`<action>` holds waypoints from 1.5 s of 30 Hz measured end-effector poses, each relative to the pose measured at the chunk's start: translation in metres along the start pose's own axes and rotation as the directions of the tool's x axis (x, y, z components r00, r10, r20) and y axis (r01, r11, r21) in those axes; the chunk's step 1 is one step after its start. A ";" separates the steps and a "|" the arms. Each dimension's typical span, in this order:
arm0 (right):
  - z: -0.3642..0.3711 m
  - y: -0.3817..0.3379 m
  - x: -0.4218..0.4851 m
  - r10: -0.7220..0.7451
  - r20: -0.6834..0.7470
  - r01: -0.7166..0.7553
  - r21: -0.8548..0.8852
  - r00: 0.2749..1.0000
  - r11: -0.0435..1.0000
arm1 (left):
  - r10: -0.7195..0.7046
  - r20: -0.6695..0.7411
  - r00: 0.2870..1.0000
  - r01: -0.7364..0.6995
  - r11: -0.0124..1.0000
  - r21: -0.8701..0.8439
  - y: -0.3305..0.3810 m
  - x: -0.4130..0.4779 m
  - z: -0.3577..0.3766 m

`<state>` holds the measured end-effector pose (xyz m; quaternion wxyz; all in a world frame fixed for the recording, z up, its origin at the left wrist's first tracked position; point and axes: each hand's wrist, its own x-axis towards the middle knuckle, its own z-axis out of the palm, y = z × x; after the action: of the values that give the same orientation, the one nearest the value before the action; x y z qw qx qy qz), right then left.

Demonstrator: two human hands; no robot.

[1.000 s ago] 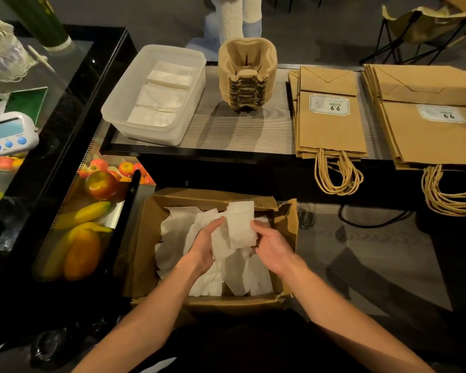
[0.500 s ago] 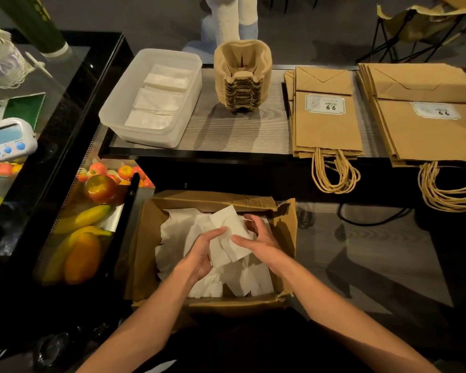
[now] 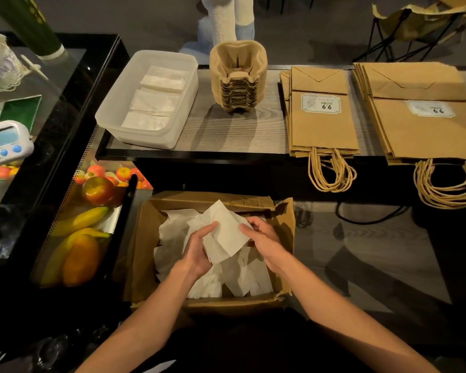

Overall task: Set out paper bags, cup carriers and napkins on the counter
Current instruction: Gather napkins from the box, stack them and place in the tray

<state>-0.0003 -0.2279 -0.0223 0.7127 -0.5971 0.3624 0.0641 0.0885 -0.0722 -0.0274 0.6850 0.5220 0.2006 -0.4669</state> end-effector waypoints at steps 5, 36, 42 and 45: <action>-0.003 -0.003 0.000 0.009 -0.078 -0.005 0.056 0.997 0.998 | -0.012 -0.024 1.000 0.011 0.999 -0.037 -0.002 0.005 -0.005; 0.025 -0.011 -0.019 -0.629 -0.077 0.442 -0.647 0.773 0.622 | -0.019 0.126 0.992 0.033 0.994 -0.106 -0.009 0.010 -0.007; 0.037 0.002 -0.015 -0.613 0.252 0.576 -0.705 0.748 0.413 | -0.024 0.170 0.985 0.034 0.998 -0.058 -0.009 0.009 -0.006; 0.036 0.000 -0.016 -0.772 0.205 0.665 -0.663 0.602 0.343 | -0.021 0.198 0.980 0.044 0.993 -0.114 -0.006 0.006 -0.006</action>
<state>0.0040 -0.1905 -0.0124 0.3645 -0.9132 0.0610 -0.1717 0.0880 -0.0699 -0.0374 0.7232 0.4289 0.1678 -0.5147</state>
